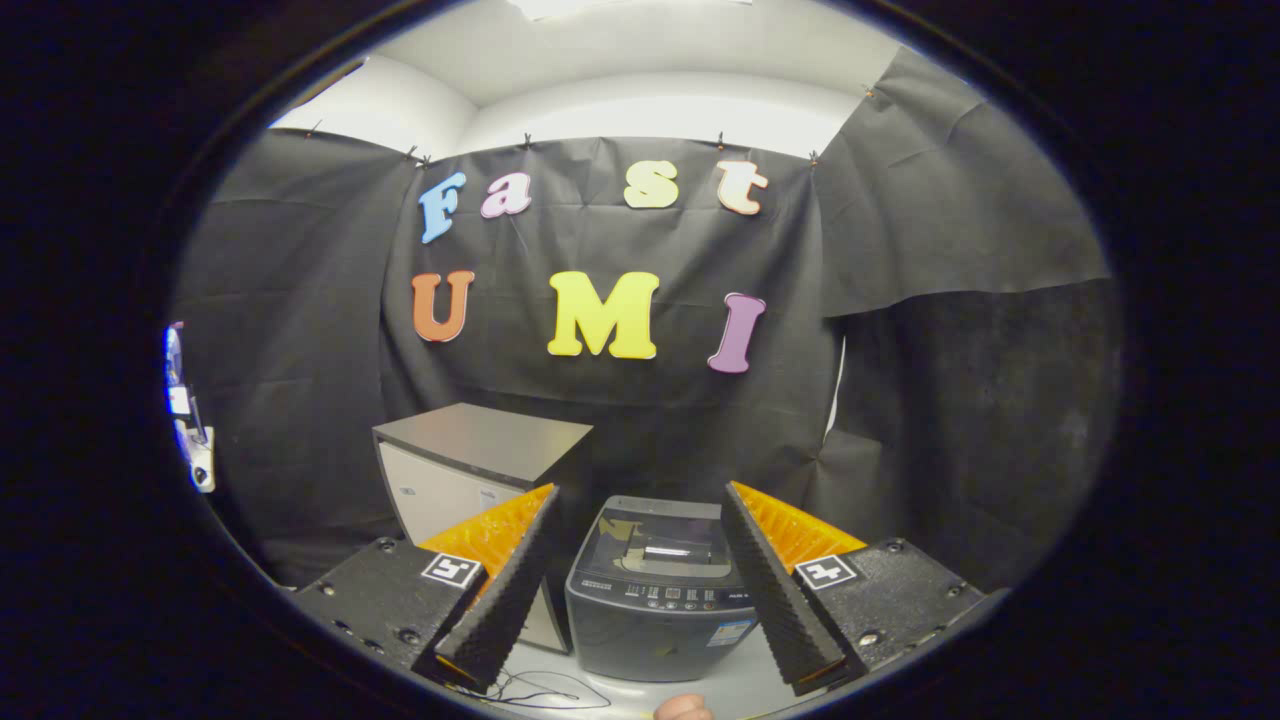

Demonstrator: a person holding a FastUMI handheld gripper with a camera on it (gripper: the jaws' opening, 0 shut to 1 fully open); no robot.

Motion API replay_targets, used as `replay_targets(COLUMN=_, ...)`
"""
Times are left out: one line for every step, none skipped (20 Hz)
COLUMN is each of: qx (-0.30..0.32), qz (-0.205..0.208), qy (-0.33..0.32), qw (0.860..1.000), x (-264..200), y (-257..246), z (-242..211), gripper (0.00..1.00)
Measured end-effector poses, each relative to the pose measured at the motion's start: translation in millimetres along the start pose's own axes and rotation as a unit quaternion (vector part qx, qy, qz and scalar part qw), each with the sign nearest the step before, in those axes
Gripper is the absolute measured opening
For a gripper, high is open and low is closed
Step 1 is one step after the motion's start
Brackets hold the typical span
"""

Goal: Put the clothes into the washing machine and then close the washing machine lid.

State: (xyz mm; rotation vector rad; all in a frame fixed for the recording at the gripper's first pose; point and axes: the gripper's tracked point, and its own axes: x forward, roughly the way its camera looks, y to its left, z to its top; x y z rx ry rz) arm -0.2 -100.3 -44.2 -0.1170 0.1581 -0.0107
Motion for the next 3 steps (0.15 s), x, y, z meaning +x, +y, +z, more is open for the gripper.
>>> replay_targets(qx=0.0, qz=0.001, qy=0.0, qw=1.0, x=-0.1, y=0.4, z=-0.5, gripper=0.99)
replay_targets(qx=0.0, qz=0.001, qy=0.0, qw=1.0, x=-0.6, y=0.5, z=-0.7, gripper=0.99)
replay_targets(qx=0.0, qz=0.001, qy=0.0, qw=1.0, x=-0.3, y=1.0, z=-0.7, gripper=0.99)
